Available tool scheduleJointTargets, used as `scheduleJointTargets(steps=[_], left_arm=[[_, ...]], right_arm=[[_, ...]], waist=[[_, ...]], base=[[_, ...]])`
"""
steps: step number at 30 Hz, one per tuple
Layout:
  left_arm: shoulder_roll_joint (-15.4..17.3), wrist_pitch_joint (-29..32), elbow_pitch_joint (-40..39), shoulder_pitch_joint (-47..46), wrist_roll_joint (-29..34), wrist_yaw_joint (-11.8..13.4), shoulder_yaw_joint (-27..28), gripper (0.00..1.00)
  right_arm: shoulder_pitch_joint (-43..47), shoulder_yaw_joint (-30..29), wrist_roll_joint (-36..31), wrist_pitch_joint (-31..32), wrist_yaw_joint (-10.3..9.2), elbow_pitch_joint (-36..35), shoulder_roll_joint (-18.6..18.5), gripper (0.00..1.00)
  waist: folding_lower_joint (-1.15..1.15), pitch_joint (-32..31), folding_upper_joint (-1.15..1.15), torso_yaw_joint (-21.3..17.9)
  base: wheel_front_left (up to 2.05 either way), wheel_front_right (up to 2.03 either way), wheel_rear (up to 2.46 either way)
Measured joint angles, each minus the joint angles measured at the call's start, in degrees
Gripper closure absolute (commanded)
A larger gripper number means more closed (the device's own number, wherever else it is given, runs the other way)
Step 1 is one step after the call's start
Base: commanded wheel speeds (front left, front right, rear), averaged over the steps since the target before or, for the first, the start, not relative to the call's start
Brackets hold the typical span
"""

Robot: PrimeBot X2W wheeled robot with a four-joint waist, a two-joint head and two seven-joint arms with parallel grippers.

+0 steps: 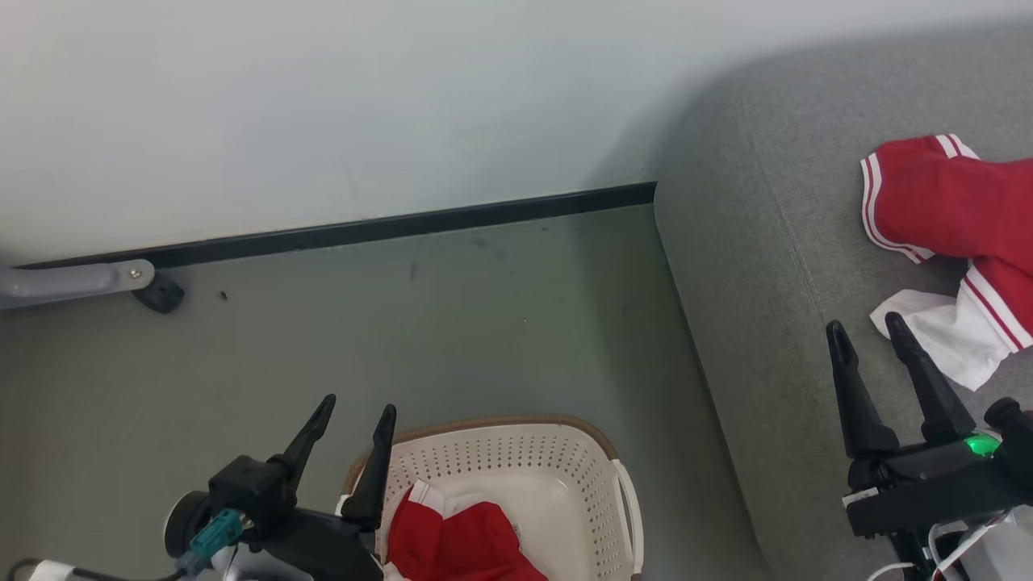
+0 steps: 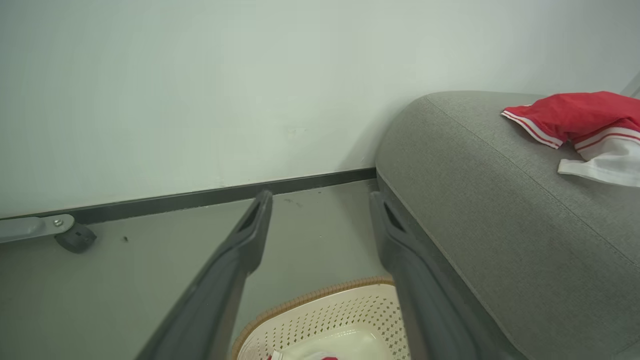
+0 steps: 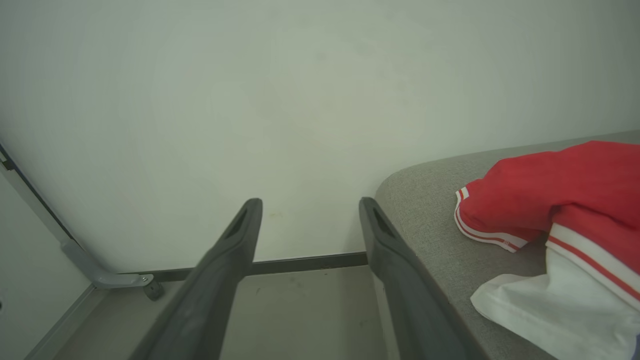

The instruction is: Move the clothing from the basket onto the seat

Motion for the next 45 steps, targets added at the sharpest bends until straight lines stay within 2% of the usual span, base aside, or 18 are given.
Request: scheduleJointTargets(steps=[8,15,30,37,45], left_arm=[[-0.42,2.93,5.11,-4.69,1.08,-2.01,-2.37,0.00],[-2.04,6.17,10.10,-8.55,2.35,-3.53,-5.56,0.00],[-3.28,12.30,21.68,-16.81,2.41,-5.06,-7.91,0.00],[-4.83,15.15,26.63,-19.53,2.41,-5.60,-9.22,0.00],[-4.67,18.49,32.62,-22.29,2.41,-6.04,-10.13,0.00]], right_arm=[[-3.25,-1.08,-1.12,0.00,1.01,-0.38,0.52,0.00],[-5.37,-1.87,-1.88,-0.01,1.59,-0.66,1.05,0.00],[-11.79,-3.61,-3.41,-0.16,3.01,-1.66,1.10,0.00],[-13.54,-3.80,-3.79,-0.18,3.36,-2.04,1.15,0.00],[-14.73,-4.04,-4.35,-0.18,3.60,-2.04,1.48,0.00]], waist=[[0.00,4.54,0.00,-2.08],[0.00,8.83,0.00,-3.64],[0.00,18.69,0.00,-5.62],[0.00,22.63,0.00,-6.48],[0.00,26.72,0.00,-7.53]], base=[[0.00,0.00,0.00],[0.00,0.00,0.00],[0.00,0.00,0.00],[0.00,0.00,0.00],[0.00,0.00,0.00]])
